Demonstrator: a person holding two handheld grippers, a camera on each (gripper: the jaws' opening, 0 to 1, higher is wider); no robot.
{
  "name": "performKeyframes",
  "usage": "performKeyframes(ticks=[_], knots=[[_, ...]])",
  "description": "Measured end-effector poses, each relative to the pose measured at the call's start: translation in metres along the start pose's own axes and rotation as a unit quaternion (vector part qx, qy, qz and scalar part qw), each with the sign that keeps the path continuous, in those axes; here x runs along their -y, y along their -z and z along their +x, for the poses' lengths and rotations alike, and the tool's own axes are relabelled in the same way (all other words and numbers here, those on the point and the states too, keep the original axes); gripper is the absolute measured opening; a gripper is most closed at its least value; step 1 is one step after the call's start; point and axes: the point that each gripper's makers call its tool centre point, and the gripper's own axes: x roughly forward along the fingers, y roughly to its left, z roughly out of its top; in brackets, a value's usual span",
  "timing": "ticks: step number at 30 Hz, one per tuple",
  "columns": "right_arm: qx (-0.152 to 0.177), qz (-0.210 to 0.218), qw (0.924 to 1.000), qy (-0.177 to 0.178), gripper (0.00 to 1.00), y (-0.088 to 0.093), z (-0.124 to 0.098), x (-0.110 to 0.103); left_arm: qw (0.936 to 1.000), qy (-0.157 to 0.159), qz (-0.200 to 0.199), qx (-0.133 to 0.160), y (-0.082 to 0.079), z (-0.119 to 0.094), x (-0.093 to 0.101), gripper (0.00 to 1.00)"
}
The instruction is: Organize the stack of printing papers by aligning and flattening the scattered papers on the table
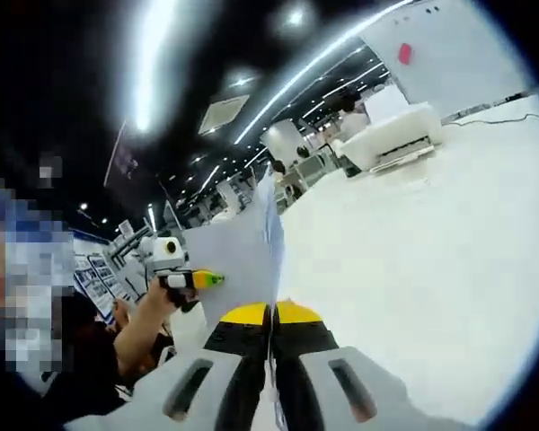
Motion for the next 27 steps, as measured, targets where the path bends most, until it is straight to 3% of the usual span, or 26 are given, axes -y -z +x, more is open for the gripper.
performKeyframes(ticks=[3,6,12,18,24,27], knots=[[0.012,-0.027,0.9993,0.022,0.0,-0.002,0.009,0.014,0.9999,-0.011,0.006,0.004,-0.003,0.009,-0.007,0.06],[0.002,-0.052,0.9975,0.049,0.0,0.002,0.023,0.028,0.9972,-0.059,0.045,0.002,-0.002,0.023,-0.031,0.06],[-0.028,-0.097,0.9875,0.121,0.0,0.007,0.046,0.073,0.9943,-0.099,0.036,-0.01,0.016,0.042,-0.058,0.06],[-0.039,-0.1,0.9848,0.137,0.0,0.019,0.061,0.083,0.9908,-0.133,0.022,-0.016,0.033,0.049,-0.077,0.06],[-0.038,-0.115,0.9802,0.157,0.0,0.026,0.068,0.1,0.9824,-0.17,0.071,-0.029,0.05,0.048,-0.087,0.07],[-0.036,-0.126,0.9773,0.166,0.0,0.027,0.068,0.104,0.9805,-0.175,0.085,-0.029,0.053,0.048,-0.087,0.08]])
